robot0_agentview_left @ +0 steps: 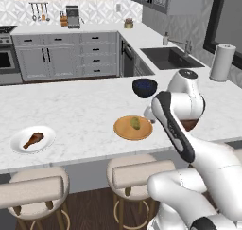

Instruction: Pick the chicken drumstick and potato from their plates and place them in the bowl. Then put the bowl in the fridge.

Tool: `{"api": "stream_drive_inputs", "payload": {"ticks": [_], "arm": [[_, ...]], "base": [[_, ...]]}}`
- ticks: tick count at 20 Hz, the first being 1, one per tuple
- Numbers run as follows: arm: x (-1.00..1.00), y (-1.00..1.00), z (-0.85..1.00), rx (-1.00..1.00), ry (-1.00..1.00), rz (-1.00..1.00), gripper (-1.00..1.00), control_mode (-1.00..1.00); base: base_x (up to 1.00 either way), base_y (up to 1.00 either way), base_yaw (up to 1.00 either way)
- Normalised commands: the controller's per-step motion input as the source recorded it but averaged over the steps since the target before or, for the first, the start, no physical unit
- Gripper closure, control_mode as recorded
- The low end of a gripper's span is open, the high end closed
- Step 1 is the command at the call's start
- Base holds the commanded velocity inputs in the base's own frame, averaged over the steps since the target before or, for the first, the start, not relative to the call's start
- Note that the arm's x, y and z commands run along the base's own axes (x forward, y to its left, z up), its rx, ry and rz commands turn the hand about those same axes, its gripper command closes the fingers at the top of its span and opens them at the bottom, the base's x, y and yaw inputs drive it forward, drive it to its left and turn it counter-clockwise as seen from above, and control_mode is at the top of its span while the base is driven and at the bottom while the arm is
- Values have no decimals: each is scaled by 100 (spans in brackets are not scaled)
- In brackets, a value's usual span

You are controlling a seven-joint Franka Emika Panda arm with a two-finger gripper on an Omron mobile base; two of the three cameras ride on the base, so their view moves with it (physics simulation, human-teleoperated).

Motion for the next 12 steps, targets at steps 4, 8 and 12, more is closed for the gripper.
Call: {"api": "stream_drive_inputs", "payload": {"ticks": [4,8,12], "arm": [[83,20,-29,1,7,0,-100,-100],[86,46,-34,0,8,-2,-100,-100],[66,6,-34,0,3,0,-100,-100]], "base": [[0,0,0],[0,0,0],[0,0,0]]}}
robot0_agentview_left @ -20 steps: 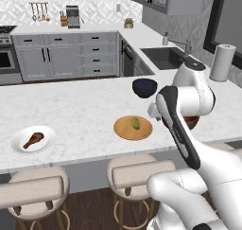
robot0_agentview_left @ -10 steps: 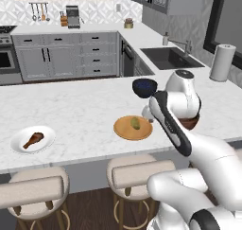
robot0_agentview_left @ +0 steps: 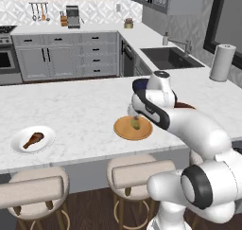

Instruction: Pick the chicken drumstick and potato from their plates and place them in the bowl. Then put the bowl in the fridge.

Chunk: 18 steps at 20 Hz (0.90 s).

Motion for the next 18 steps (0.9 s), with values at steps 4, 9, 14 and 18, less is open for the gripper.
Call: {"api": "stream_drive_inputs", "payload": {"ticks": [4,9,14,18], "arm": [[39,-6,-48,0,0,0,-100,-100],[24,-17,-25,0,0,0,-100,-100],[34,-6,-25,0,-4,0,-100,-100],[40,0,-33,0,-4,0,-100,-100]], "base": [[0,0,0],[0,0,0],[0,0,0],[0,0,0]]}}
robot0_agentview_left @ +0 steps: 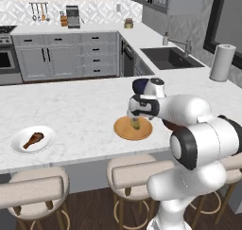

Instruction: Pick the chicken drumstick and potato from their plates and place them in the bowl. Then put the bowl in the fridge.

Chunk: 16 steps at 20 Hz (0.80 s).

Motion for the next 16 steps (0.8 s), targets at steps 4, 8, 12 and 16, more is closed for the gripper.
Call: {"api": "stream_drive_inputs", "payload": {"ticks": [4,8,12,16], "arm": [[25,0,-33,0,0,0,-100,-100],[42,0,-34,0,0,0,-100,-100],[53,0,-22,0,0,0,-100,-100],[41,0,-29,0,-1,0,-100,-100]], "base": [[0,0,0],[0,0,0],[0,0,0],[0,0,0]]}}
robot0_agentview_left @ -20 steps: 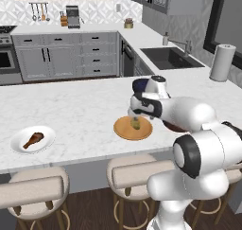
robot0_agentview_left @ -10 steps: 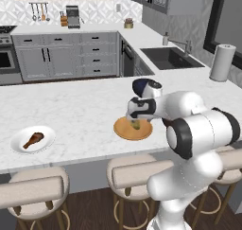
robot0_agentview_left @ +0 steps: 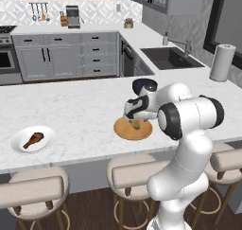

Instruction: Pick the chicken drumstick and potato from their plates and place them in the bowl. Then put the bowl in the fridge.

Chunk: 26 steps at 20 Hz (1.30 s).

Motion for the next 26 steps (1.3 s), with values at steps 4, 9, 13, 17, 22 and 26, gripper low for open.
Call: {"api": "stream_drive_inputs", "payload": {"ticks": [4,9,13,17,22,26], "arm": [[0,0,-32,0,0,-1,-100,-100],[1,0,-35,0,0,-2,-100,-100],[1,0,-31,0,0,-2,100,-100],[0,0,-18,0,0,-1,100,-100],[-16,3,8,0,-10,-2,100,-100],[-90,2,69,0,-32,-3,100,-100]], "base": [[0,0,0],[0,0,0],[0,0,0],[0,0,0],[0,0,0],[0,0,0]]}}
